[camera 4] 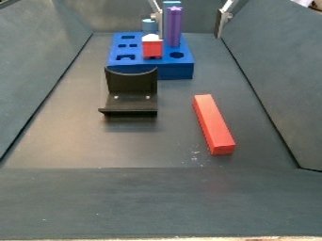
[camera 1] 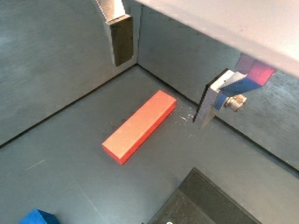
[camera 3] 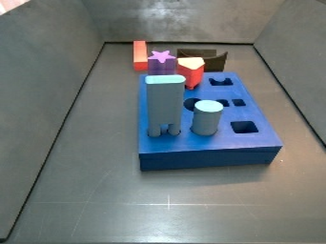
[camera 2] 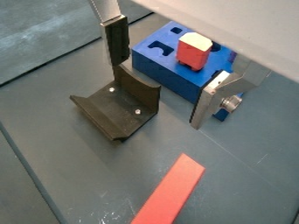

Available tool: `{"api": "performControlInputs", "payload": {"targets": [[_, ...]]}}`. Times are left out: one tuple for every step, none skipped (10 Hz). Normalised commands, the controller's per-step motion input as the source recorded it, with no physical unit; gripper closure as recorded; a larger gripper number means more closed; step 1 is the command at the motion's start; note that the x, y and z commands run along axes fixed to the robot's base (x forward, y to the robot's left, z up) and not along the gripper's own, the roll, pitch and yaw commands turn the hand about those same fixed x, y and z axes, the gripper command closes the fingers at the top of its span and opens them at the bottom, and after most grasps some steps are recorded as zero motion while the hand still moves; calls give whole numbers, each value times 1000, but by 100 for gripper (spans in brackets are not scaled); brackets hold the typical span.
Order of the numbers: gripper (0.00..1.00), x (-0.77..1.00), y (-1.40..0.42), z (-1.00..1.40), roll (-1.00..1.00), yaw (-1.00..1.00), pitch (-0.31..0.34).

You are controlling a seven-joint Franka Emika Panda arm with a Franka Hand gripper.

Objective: Pick up the rectangle object. Move up. Place the rectangle object on the fixture. Regrasp the rectangle object. Move to above the board. Insert the rectangle object.
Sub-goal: Pick up the rectangle object.

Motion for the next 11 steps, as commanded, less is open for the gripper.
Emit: {"api": "performControlInputs", "payload": {"targets": [[0, -857, 57, 0, -39, -183, -254], [0, -949, 129, -149, -77, -114, -234], [0, -809, 254, -266, -67, 43, -219], [0, -526, 303, -337, -77, 291, -166], [0, -231, 320, -331, -43, 449, -100], [0, 0, 397, -283, -27, 551, -60], [0, -26, 506, -269, -90, 603, -60], [0, 40, 274, -269, -66, 580, -4], [0, 157, 260, -354, -4, 631, 0], [0, 186, 200, -454, -3, 391, 0], [0, 177, 346, -643, -7, 474, -39]]}}
